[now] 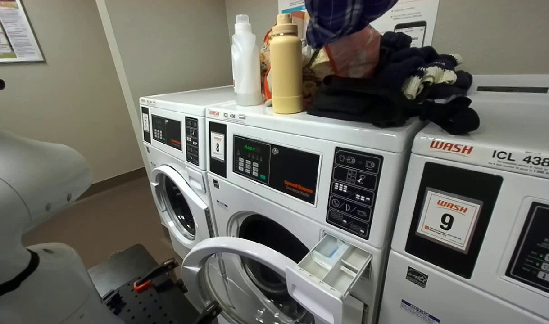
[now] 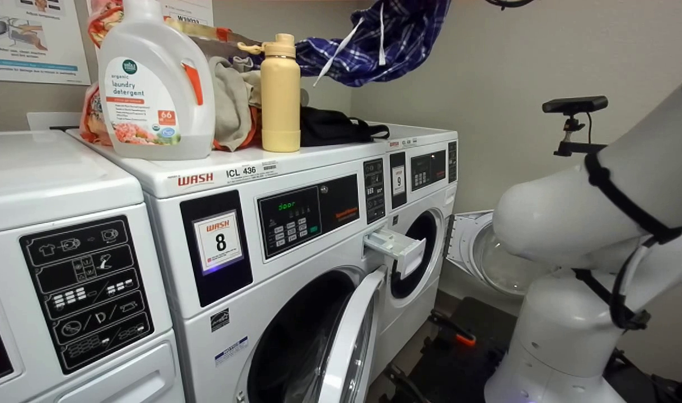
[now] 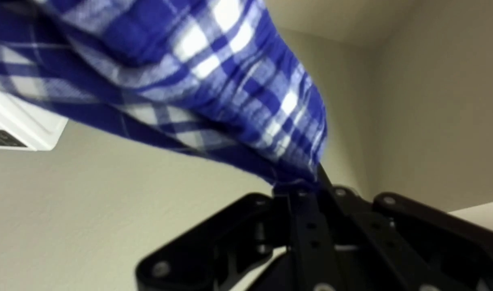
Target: Remove the trousers from the bag, move the bottle to the machine on the left, and then close the washing machine
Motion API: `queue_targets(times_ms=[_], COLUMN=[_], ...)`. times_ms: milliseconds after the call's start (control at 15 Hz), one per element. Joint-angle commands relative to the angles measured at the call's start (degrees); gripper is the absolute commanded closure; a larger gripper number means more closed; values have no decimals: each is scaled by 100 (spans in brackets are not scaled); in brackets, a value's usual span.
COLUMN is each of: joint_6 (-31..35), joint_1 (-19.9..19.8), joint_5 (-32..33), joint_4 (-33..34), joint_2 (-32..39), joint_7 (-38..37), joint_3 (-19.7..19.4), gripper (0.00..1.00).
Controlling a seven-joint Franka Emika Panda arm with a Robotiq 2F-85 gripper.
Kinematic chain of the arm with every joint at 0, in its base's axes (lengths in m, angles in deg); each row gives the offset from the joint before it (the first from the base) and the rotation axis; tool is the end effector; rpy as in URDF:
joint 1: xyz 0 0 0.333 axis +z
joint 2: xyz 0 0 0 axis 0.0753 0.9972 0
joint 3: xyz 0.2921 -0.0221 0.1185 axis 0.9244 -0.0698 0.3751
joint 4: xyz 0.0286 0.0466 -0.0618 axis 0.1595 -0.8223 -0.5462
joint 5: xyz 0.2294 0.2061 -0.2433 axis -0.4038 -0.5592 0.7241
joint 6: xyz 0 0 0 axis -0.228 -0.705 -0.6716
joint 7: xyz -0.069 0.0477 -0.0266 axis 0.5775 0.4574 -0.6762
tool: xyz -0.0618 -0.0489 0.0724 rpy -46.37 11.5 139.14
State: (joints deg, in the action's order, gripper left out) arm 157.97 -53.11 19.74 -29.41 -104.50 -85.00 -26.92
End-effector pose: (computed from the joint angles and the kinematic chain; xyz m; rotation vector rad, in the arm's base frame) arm 0.2599 -0.2386 0.8733 -0.9334 1.7860 -1.9672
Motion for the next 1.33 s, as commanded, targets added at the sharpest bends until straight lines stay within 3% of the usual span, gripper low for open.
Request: queue_targets(times_ms=[0, 267, 667, 1267], joint_6=[86, 30, -681, -2628], joint_1=[-1067, -1776, -1996, -2567], joint_5=[207, 173, 355, 1772], joint_4=[-164, -203, -397, -698], joint_2=[-285, -463, -580, -741], joint_7=[-625, -869, -729, -703], joint_3=[436, 656, 653, 619], gripper=[99, 99, 99, 99])
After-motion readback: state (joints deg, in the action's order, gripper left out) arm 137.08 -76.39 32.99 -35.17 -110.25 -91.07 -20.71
